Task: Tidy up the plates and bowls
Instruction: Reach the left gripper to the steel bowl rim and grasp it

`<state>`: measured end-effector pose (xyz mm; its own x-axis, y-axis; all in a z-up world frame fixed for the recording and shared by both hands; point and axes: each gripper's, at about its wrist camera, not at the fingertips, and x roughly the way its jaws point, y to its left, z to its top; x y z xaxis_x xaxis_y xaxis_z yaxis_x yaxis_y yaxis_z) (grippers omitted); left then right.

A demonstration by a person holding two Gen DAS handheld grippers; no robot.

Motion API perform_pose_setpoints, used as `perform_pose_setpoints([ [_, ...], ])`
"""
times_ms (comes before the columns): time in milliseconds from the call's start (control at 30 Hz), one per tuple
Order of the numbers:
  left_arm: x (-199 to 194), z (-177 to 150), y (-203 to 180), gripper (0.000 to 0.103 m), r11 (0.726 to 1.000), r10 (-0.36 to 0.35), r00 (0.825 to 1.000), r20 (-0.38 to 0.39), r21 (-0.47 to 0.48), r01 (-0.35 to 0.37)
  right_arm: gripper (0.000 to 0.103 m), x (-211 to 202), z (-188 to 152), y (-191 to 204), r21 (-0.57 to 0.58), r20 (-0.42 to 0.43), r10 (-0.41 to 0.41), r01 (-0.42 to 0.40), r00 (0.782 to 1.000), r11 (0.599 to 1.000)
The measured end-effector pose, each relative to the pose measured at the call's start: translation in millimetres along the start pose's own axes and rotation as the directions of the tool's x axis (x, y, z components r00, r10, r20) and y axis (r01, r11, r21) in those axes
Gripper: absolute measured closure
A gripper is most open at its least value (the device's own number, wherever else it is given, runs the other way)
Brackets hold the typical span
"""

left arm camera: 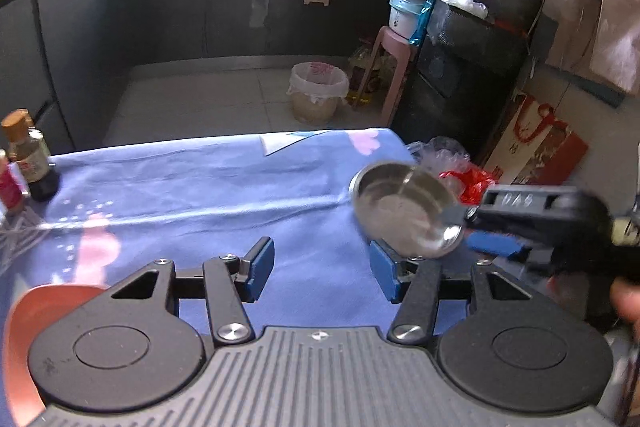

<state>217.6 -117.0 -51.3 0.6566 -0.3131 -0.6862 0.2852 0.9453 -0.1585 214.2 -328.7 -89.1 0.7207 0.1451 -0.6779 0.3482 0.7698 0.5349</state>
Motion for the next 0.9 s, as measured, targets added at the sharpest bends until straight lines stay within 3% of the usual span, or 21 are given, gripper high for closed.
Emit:
perform_pose_setpoints([
  [167,35.8,13.4,-16.7,0.053,0.998,-0.054,0.997,-0.056,-0.025,0.053,0.0,9.5,6.0,-3.6,0.003,-0.001,-0.011,0.011,1.0,1.0],
  [367,74.0,16.0,-21.2,0.053,0.998,-0.022,0.994,-0.111,-0.069,0.014,0.0,15.2,8.6,-7.2,0.001,-0.016,-0.014,0.014,1.0,1.0],
  [500,84.8,17.6,-16.0,0.053,0.994,-0.033,0.992,-0.119,-0.111,0.019,0.0,9.8,11.5,-11.4,0.008,0.018,-0.006,0.006,1.0,1.0],
  [633,94.2,19.3,-18.8,0.053,0.995,-0.003,0.992,-0.123,-0.103,-0.01,0.0,6.7,15.7,-8.9,-0.032,0.056,-0.055,0.057,0.997,0.998],
  [733,102.9,18.8,-18.8,0.054,0.993,0.015,0.99,-0.138,-0.11,-0.031,0.0,13.9,16.7,-14.6,-0.027,0.038,-0.064,0.065,0.997,0.998],
  [833,110.8,18.0,-17.6,0.059,0.992,0.006,0.988,-0.152,-0.122,-0.025,0.0,24.4,16.0,-17.6,-0.032,-0.001,-0.068,0.068,0.998,0.997],
  [900,113.6,16.8,-17.6,0.076,0.994,-0.005,0.989,-0.151,-0.112,-0.012,0.0,29.2,14.2,-16.9,-0.049,-0.012,-0.078,0.078,0.997,0.996],
])
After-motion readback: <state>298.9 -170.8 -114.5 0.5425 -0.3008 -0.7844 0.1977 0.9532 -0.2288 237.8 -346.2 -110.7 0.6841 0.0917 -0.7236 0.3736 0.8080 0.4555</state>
